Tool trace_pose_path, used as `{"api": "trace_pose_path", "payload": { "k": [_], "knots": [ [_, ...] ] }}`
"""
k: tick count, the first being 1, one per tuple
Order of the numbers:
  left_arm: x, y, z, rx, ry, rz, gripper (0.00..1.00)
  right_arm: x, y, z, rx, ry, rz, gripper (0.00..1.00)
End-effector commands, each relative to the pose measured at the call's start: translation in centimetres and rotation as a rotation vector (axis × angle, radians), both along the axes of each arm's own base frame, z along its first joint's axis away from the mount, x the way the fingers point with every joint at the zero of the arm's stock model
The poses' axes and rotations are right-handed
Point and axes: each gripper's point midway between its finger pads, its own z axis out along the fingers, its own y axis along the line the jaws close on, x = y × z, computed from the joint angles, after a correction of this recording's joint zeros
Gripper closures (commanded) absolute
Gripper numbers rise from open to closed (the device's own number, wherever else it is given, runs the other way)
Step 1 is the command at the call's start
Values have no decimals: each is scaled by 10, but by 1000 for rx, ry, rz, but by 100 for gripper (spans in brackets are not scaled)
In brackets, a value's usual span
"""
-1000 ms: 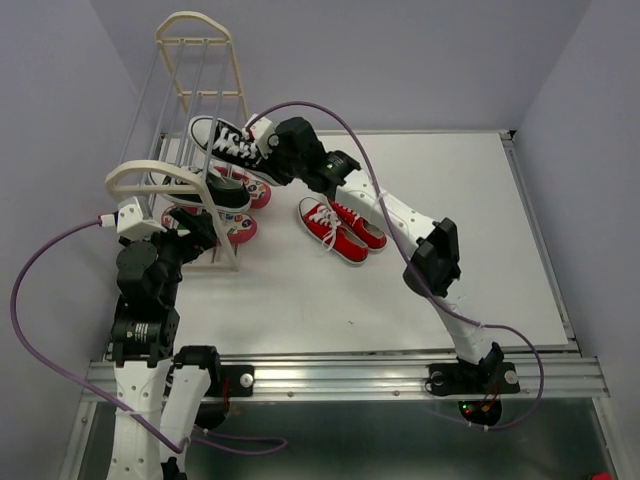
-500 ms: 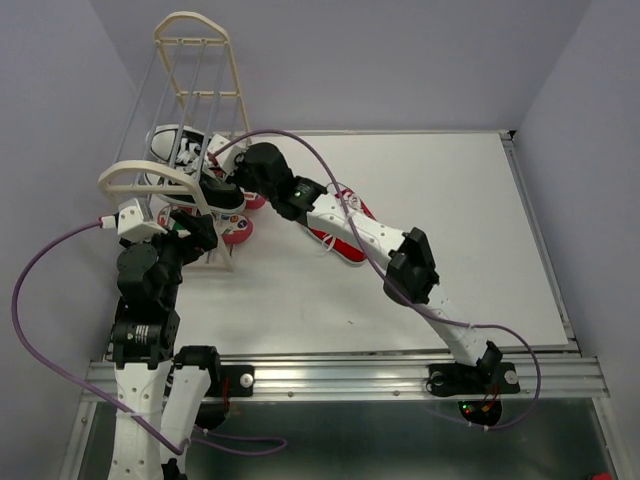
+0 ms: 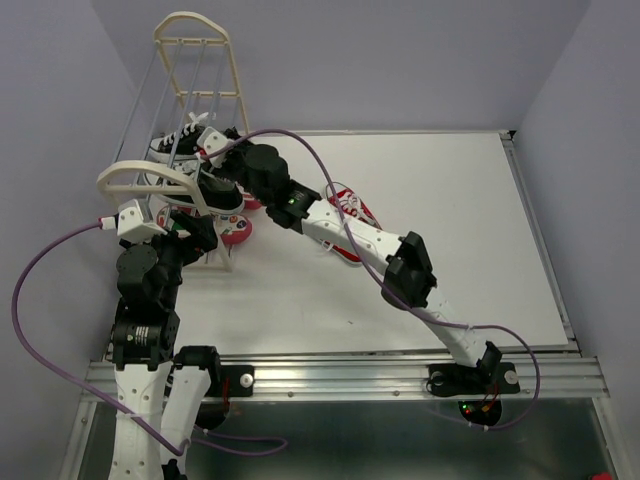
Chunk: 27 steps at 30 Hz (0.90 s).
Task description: Place and organize the shoes onto the shoe shelf
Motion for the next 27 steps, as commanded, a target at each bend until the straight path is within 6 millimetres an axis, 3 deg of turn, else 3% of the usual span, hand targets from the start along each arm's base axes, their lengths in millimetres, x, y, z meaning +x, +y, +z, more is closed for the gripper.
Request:
{"api": "trace_pose_path", "payload": {
  "k": [1,6,11,13,18,23,26,27],
  "knots": [
    [1,2,8,16,-41,2,1,-20,4,62,186,-76,76,38],
    [-1,3,8,17,-43,9,1,-20,5,49,166,-51,80,29],
    [-1,4,9,17,-46,12,1,-18,-2,42,177,-12,45,8],
    [-1,4,8,19,-43,11,1,-20,-9,49,204,13,36,0],
    [-3,5,12,20,-55,19,1,-37,-26,74,248,55,63,0],
    [-3,2,16,14,-69,4,1,-50,-55,101,282,110,31,0],
    [-2,3,17,24,-67,5,1,-43,-84,84,252,220,-92,0],
    [-2,3,17,27,-64,6,1,-36,-110,65,208,277,-159,0]
  ]
}}
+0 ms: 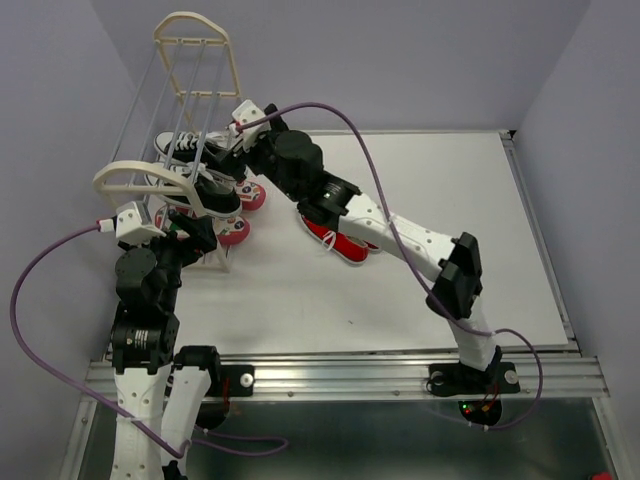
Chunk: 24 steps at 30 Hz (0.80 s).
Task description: Place and organize the shoes onto the shoe shelf
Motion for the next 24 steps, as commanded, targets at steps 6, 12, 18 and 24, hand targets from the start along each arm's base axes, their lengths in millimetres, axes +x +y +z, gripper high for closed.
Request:
{"api": "trace_pose_path", "payload": {
  "k": [6,12,18,24],
  "knots": [
    [-2,1,14,13,-27,-3,1,25,-202,-90,118,519,-271,0],
    [-1,-3,11,-7,61,-16,1,8,-290,-174,3,667,-408,0],
    [0,-13,35,-44,31,-65,1,-24,-325,-251,-155,859,-462,0],
    [-3,-19,63,-55,-5,-98,1,-47,-328,-290,-287,910,-377,0]
  ]
}}
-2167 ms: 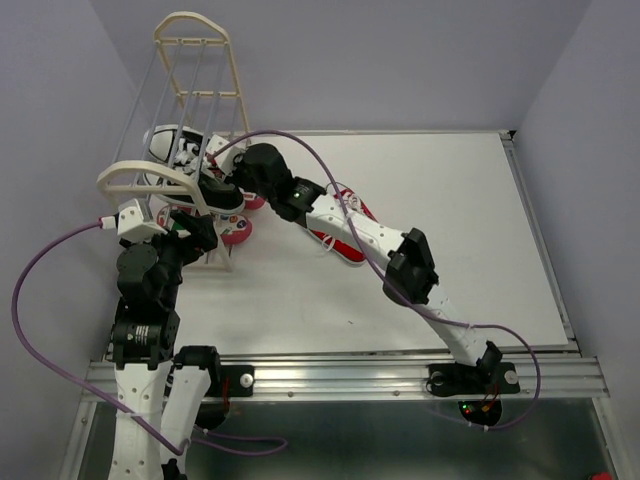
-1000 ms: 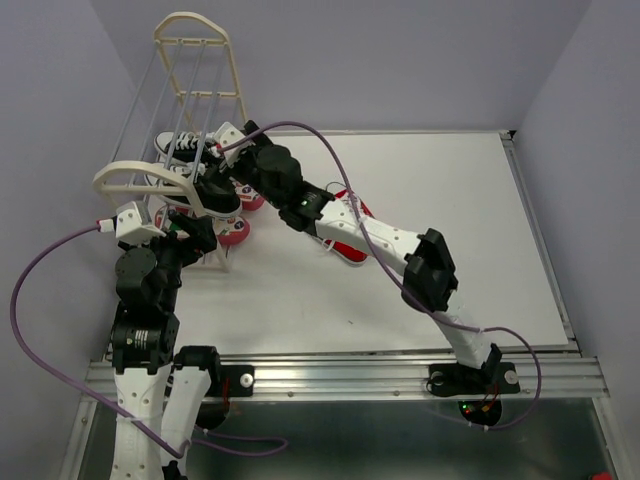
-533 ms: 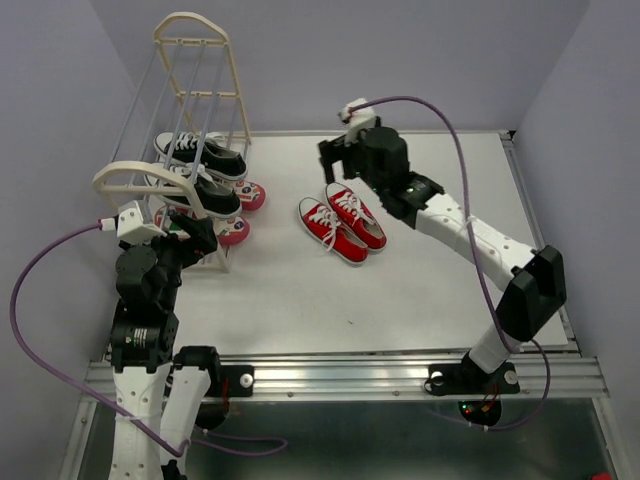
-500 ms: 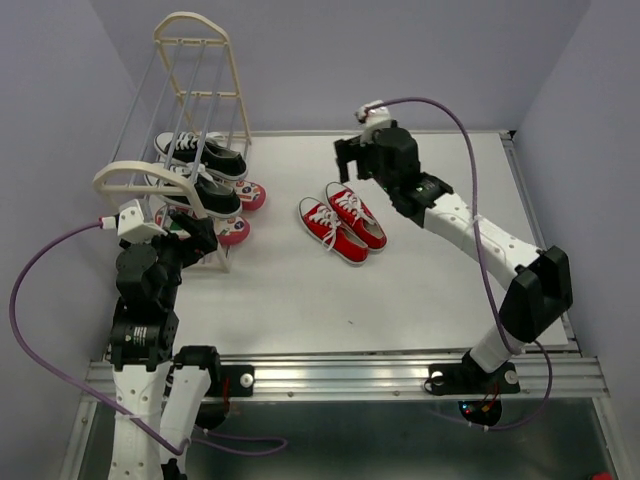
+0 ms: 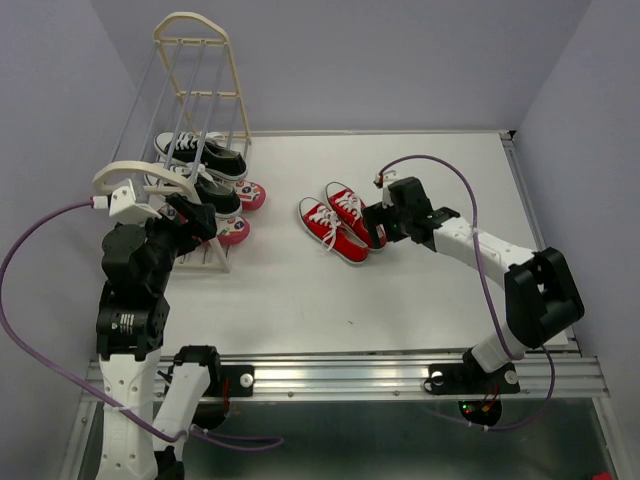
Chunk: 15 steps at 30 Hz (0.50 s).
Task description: Place and organize the shoes onto the shoe shelf
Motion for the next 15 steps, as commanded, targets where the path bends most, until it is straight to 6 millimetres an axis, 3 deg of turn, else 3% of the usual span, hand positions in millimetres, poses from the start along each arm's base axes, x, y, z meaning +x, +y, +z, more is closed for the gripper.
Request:
{"api": "trace_pose_path", "payload": {
  "k": [1,7,15],
  "knots": [
    [-7,-4,40,-18,-92,-19,1,-10,2,-6,-22,18,90,0],
    [3,-11,59,-23,-105,-61,1,-9,14,-35,-43,82,179,0],
    [20,-21,92,-38,-174,-112,1,23,6,-62,-141,59,103,0]
  ]
}}
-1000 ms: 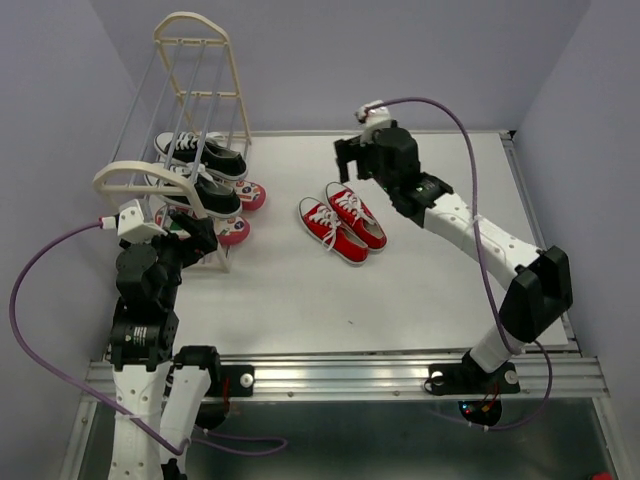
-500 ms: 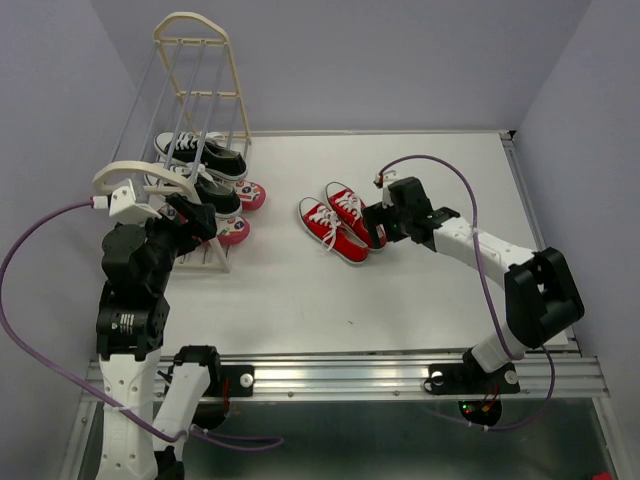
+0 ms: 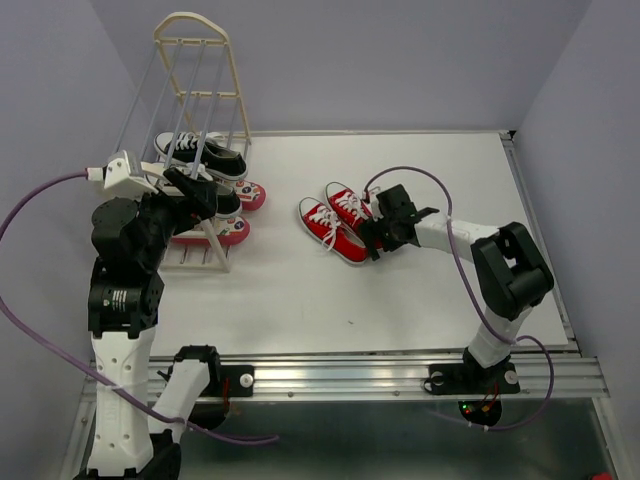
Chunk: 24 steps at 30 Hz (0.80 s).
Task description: Place and organize the shoes onto the shoe shelf
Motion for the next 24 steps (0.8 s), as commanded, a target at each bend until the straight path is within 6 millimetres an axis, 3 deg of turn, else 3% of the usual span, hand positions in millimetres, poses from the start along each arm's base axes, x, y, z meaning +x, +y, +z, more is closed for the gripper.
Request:
{"api": "trace_pose_path", "payload": {
  "k": [1,7,8,9,10,11,14,16,19,24],
  "knots": [
    [8,-8,46,-11,-125,-41,1,38,13,17,17,-126,5,2],
    [21,-23,45,-15,-107,-77,1,48,43,31,132,-205,138,7],
    [22,-31,44,-20,-102,-101,1,46,50,33,157,-206,180,17],
    [23,-35,43,-24,-98,-108,1,45,53,38,176,-220,200,42],
    [23,-39,44,-28,-97,-114,1,44,56,42,192,-231,218,43],
    [23,-43,43,-31,-93,-121,1,44,63,48,225,-249,249,66],
    [23,-70,42,-27,-75,-136,1,41,69,64,262,-291,291,89],
    [22,-78,44,-26,-68,-136,1,42,68,73,270,-308,277,99],
    [24,-77,37,-22,-35,-91,1,45,59,91,267,-352,209,99],
    [14,-61,39,-72,-51,-20,1,52,26,128,219,-468,26,99]
  ]
}}
